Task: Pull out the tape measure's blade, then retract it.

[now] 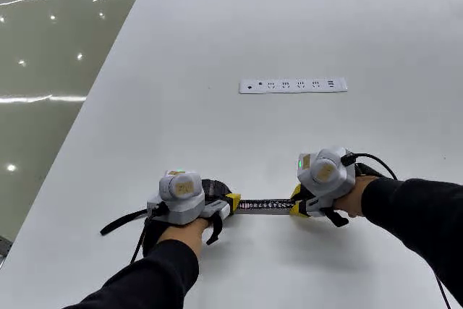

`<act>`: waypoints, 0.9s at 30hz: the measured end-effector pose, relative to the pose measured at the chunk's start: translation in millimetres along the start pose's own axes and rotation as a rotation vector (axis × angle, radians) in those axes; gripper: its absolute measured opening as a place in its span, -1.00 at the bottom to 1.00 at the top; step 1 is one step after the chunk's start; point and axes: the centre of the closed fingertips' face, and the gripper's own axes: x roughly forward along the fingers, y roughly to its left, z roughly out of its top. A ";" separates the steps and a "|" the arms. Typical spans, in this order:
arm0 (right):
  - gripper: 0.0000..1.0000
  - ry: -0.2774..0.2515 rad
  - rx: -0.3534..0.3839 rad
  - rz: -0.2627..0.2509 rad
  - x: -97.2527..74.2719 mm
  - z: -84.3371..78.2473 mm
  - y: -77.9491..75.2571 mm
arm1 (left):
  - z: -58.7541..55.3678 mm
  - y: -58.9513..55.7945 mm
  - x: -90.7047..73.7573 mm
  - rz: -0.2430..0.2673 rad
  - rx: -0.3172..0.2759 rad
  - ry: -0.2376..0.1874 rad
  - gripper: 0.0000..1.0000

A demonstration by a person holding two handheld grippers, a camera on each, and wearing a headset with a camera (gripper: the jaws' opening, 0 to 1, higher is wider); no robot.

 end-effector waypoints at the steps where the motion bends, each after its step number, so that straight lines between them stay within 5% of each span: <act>1: -0.81 0.000 -0.001 0.000 0.1 0.0 0.0 | 0.1 0.0 -0.1 0.000 -0.001 0.000 0.25; 27: -0.81 -0.042 0.012 0.005 6.5 14.5 0.4 | -0.5 0.3 0.9 -0.005 -0.014 -0.003 0.25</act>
